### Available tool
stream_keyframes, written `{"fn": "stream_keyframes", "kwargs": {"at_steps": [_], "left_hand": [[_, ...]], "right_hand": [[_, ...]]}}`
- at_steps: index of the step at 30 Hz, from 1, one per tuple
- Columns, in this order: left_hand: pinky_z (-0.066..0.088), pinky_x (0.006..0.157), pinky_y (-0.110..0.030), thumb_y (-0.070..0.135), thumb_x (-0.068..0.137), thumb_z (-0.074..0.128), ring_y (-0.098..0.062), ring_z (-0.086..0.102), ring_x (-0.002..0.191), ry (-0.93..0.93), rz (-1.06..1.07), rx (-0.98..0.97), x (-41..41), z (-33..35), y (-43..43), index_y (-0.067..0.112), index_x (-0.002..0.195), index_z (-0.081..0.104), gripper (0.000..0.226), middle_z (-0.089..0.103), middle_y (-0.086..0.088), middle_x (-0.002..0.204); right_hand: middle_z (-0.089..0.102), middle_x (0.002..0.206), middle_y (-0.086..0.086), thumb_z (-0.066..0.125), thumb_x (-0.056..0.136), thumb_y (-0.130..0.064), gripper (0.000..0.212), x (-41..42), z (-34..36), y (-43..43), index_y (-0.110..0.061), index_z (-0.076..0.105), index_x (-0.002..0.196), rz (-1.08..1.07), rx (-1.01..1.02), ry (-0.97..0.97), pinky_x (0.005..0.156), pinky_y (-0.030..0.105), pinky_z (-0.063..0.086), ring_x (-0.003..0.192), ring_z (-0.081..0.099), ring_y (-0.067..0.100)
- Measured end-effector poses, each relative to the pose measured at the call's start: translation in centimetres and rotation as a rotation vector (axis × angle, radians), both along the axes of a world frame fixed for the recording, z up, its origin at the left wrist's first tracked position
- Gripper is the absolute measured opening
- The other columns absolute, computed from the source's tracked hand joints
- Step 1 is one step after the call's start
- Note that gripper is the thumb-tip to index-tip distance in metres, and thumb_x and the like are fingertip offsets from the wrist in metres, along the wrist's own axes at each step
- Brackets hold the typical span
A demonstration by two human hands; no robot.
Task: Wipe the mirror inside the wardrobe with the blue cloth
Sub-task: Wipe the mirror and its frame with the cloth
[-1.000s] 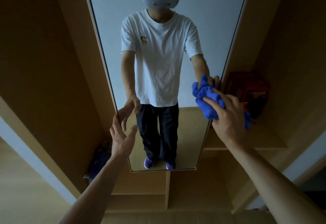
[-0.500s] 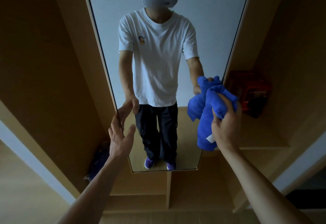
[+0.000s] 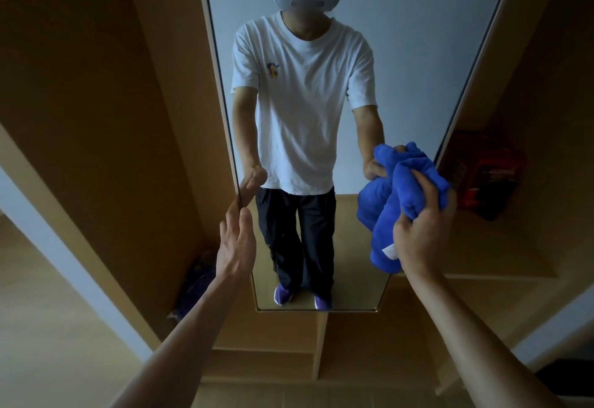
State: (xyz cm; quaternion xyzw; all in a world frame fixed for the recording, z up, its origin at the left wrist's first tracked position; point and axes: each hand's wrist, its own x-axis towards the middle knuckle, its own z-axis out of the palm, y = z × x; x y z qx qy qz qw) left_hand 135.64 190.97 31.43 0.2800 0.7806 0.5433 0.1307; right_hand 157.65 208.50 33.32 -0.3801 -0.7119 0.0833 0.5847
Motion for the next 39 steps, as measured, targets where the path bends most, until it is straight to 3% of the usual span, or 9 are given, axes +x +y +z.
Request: {"fn": "stream_keyframes", "kwargs": {"at_steps": [5, 9, 13, 18, 20, 22, 29, 35, 39], "left_hand": [[0.027, 0.114, -0.038, 0.052, 0.108, 0.012, -0.021, 0.035, 0.145, -0.064, -0.05, 0.04, -0.4, 0.3, -0.9, 0.034, 0.159, 0.027, 0.055, 0.036, 0.0, 0.16], [0.011, 0.127, -0.05, 0.069, 0.099, 0.002, -0.014, 0.008, 0.157, -0.093, -0.18, 0.091, -1.4, 0.2, -1.3, 0.035, 0.161, 0.02, 0.073, 0.018, 0.01, 0.169], [0.01, 0.127, -0.054, 0.087, 0.083, 0.0, -0.016, 0.008, 0.158, -0.178, -0.202, 0.079, -2.1, -0.1, -1.6, 0.043, 0.16, 0.018, 0.09, 0.017, 0.009, 0.17], [0.017, 0.125, -0.056, 0.087, 0.086, 0.001, -0.023, 0.021, 0.155, -0.301, -0.23, 0.132, -1.8, 0.9, -1.9, 0.046, 0.151, 0.041, 0.086, 0.036, -0.001, 0.163], [0.037, 0.118, -0.045, 0.078, 0.095, 0.006, -0.021, 0.043, 0.145, -0.373, -0.222, 0.199, -1.6, 1.2, -1.9, 0.036, 0.144, 0.054, 0.08, 0.056, -0.005, 0.149], [0.056, 0.086, -0.019, 0.069, 0.099, 0.018, -0.009, 0.069, 0.112, -0.434, -0.217, 0.279, -1.2, 1.6, -2.1, 0.026, 0.129, 0.065, 0.071, 0.077, 0.001, 0.114], [0.051, 0.064, -0.005, 0.063, 0.102, 0.007, 0.006, 0.072, 0.086, -0.435, -0.273, 0.288, -2.0, 1.0, -2.8, 0.034, 0.111, 0.064, 0.065, 0.079, 0.016, 0.088], [0.046, 0.084, -0.005, 0.067, 0.101, 0.004, 0.02, 0.056, 0.111, -0.296, -0.313, 0.203, -1.9, 0.0, -3.2, 0.062, 0.133, 0.046, 0.053, 0.064, 0.037, 0.121], [0.02, 0.125, -0.049, 0.074, 0.097, 0.002, -0.015, 0.028, 0.152, -0.283, -0.292, 0.153, -2.0, -1.2, -2.8, 0.054, 0.155, 0.022, 0.065, 0.031, 0.012, 0.165]], "right_hand": [[0.051, 0.128, 0.001, 0.052, 0.085, 0.0, 0.054, -2.8, -0.5, -2.0, -0.021, 0.052, 0.135, 0.034, -0.014, -0.043, 0.101, 0.015, 0.039, 0.118, 0.052, 0.013], [0.046, 0.129, -0.031, 0.057, 0.084, 0.002, 0.069, -6.0, -0.2, -4.4, -0.048, 0.049, 0.13, 0.183, -0.09, 0.039, 0.088, 0.009, 0.039, 0.115, 0.049, -0.007], [0.04, 0.141, 0.004, 0.065, 0.082, -0.008, 0.069, -9.3, -1.3, -7.1, -0.034, 0.044, 0.143, 0.192, -0.042, -0.128, 0.092, 0.021, 0.043, 0.122, 0.046, 0.018], [0.045, 0.146, 0.005, 0.059, 0.099, -0.026, 0.053, -14.5, -2.3, -10.4, -0.03, 0.041, 0.148, 0.321, 0.058, -0.255, 0.101, 0.031, 0.049, 0.131, 0.048, 0.02], [0.044, 0.147, 0.009, 0.065, 0.096, -0.023, 0.059, -16.1, -3.0, -11.6, -0.021, 0.04, 0.15, 0.358, 0.115, -0.347, 0.101, 0.03, 0.049, 0.132, 0.046, 0.022], [0.044, 0.146, 0.006, 0.064, 0.096, -0.023, 0.055, -16.9, -2.9, -12.4, -0.022, 0.043, 0.148, 0.431, 0.021, -0.369, 0.101, 0.03, 0.049, 0.131, 0.046, 0.017], [0.05, 0.141, 0.001, 0.067, 0.09, -0.013, 0.056, -14.1, -1.7, -11.6, -0.025, 0.05, 0.142, 0.551, 0.082, -0.595, 0.094, 0.033, 0.052, 0.125, 0.049, 0.018], [0.055, 0.137, 0.007, 0.07, 0.074, 0.001, 0.058, -9.5, -1.2, -9.3, -0.02, 0.063, 0.127, 0.44, 0.146, -0.776, 0.087, 0.045, 0.052, 0.111, 0.054, 0.03], [0.053, 0.138, 0.008, 0.071, 0.07, 0.002, 0.061, -6.8, -0.9, -6.9, -0.021, 0.065, 0.125, 0.328, 0.202, -0.808, 0.083, 0.044, 0.049, 0.106, 0.052, 0.03]]}}
